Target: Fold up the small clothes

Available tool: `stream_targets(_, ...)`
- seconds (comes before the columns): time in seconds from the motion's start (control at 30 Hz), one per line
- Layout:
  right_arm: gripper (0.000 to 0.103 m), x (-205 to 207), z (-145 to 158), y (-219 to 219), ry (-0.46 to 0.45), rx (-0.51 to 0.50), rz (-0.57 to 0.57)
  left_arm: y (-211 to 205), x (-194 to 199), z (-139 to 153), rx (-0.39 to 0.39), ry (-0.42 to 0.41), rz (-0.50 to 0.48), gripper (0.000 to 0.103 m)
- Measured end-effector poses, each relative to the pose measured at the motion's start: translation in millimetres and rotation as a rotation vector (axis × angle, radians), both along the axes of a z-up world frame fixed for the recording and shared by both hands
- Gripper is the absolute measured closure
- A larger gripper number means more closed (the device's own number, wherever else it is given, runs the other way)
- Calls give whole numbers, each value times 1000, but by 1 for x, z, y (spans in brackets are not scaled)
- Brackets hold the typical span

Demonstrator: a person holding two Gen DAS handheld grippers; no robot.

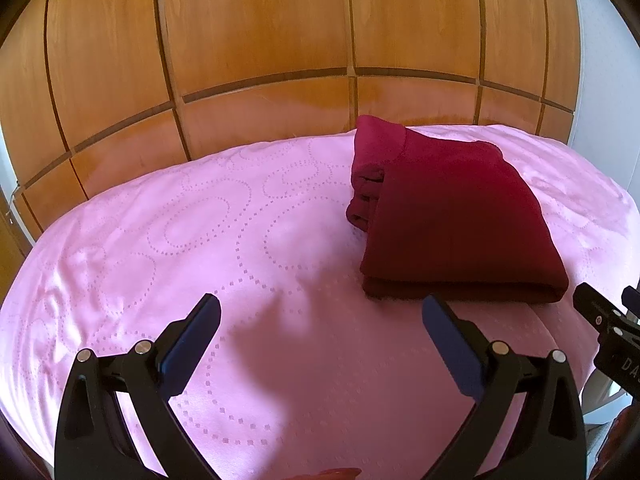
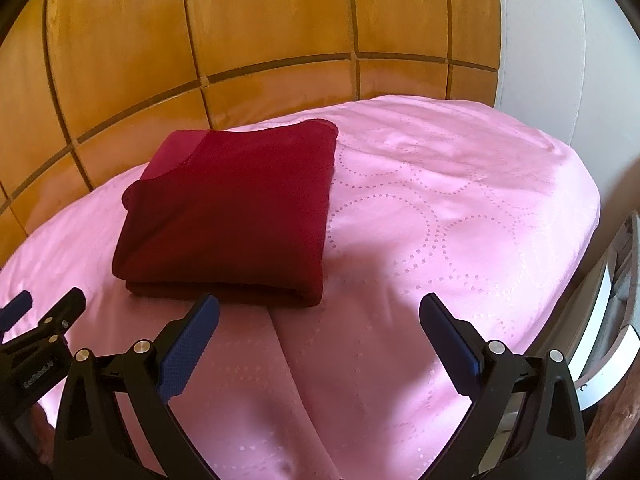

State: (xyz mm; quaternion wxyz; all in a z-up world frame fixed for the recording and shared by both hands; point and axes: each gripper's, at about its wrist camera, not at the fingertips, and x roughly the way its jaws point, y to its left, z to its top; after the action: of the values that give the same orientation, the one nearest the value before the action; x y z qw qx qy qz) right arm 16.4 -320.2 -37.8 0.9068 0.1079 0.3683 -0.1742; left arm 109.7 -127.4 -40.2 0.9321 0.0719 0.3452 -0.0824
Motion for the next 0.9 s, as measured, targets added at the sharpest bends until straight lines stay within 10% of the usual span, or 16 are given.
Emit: stream_targets(0.9,4,2,-4,2,13,6,7,1,1,-2,-8,24,-5,2)
